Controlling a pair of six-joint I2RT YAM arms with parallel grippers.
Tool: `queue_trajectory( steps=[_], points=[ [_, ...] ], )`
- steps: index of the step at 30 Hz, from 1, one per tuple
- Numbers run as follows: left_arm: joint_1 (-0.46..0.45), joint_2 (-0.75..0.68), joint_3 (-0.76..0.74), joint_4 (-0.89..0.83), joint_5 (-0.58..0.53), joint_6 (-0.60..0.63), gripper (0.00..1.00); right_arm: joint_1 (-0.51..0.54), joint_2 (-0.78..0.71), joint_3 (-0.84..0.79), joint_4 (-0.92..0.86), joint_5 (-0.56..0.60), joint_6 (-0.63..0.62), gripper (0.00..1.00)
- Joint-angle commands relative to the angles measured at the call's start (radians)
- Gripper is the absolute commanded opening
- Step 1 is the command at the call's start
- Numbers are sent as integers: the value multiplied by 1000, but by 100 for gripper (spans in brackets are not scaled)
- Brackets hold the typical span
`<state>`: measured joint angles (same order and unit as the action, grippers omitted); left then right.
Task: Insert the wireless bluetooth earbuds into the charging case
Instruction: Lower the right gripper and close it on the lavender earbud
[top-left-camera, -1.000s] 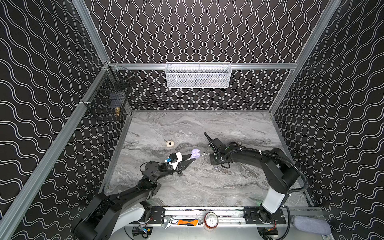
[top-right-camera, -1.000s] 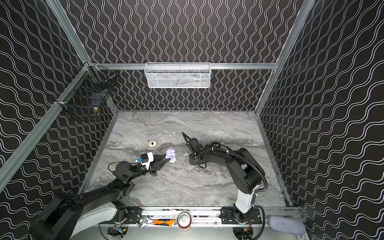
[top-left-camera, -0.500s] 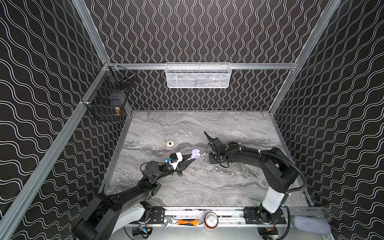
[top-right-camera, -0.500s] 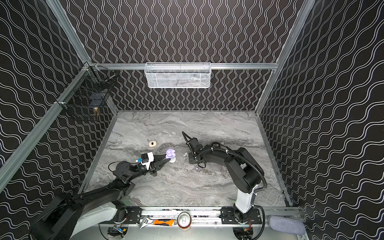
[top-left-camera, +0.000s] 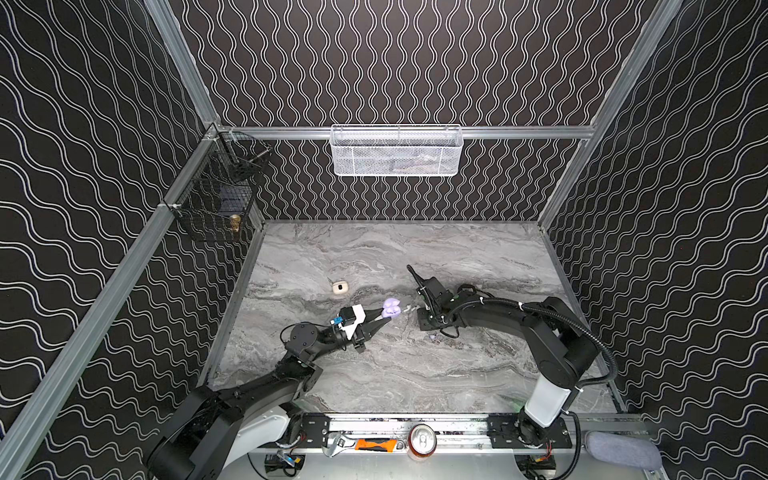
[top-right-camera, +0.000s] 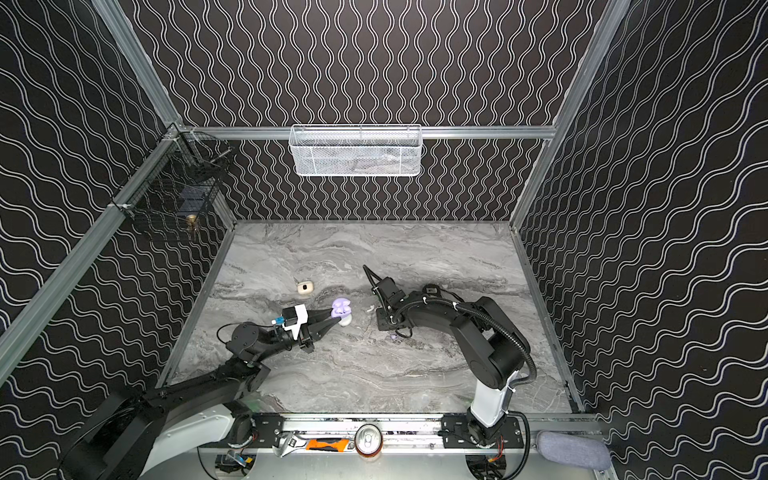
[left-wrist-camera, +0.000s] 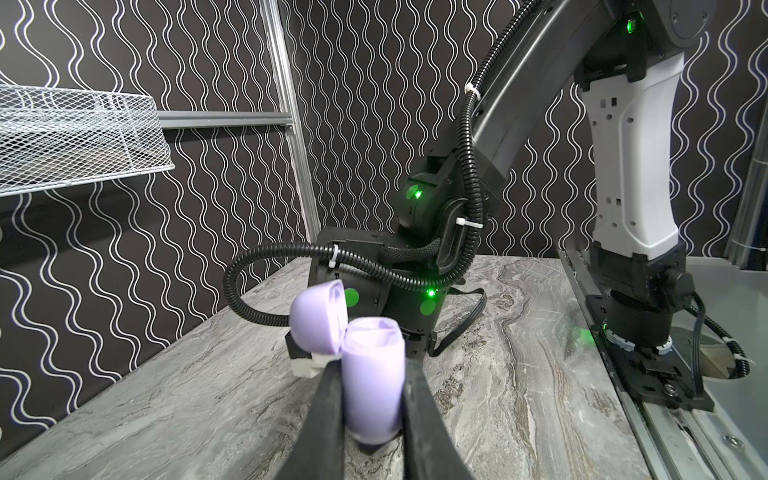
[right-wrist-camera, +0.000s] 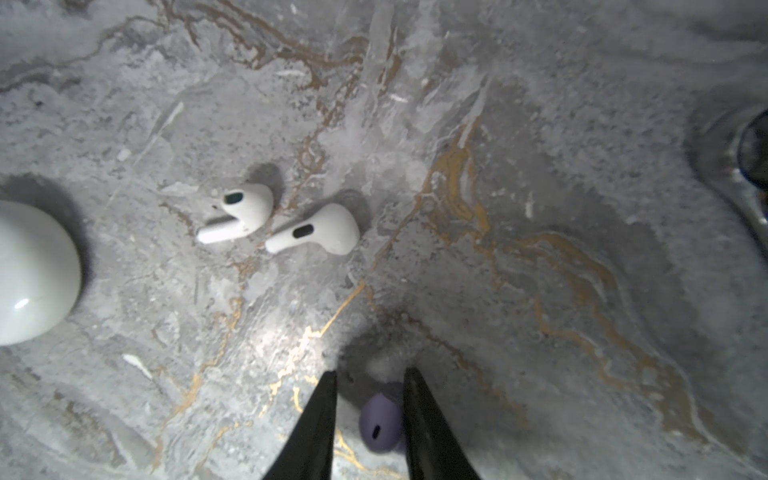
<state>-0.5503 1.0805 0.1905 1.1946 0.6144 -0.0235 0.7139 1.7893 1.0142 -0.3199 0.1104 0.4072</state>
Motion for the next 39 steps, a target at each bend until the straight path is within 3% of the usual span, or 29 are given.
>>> queue_trajectory(
  steps=[1,12,24,33,39],
  points=[
    [-1,-5,6,11,6,11,0,8,11,-9,-106,-22,22,29],
    [-1,-12,4,12,5,8,0,19,-43,-59,-131,21,26,47],
    [-2,-23,4,-1,2,15,0,61,-52,-85,-77,-79,53,39],
    [-6,-33,3,-3,-2,15,0,97,-70,-65,-95,-46,100,38],
    [-9,-50,3,-24,-4,22,0,98,-71,-25,-160,42,93,45]
  ],
)
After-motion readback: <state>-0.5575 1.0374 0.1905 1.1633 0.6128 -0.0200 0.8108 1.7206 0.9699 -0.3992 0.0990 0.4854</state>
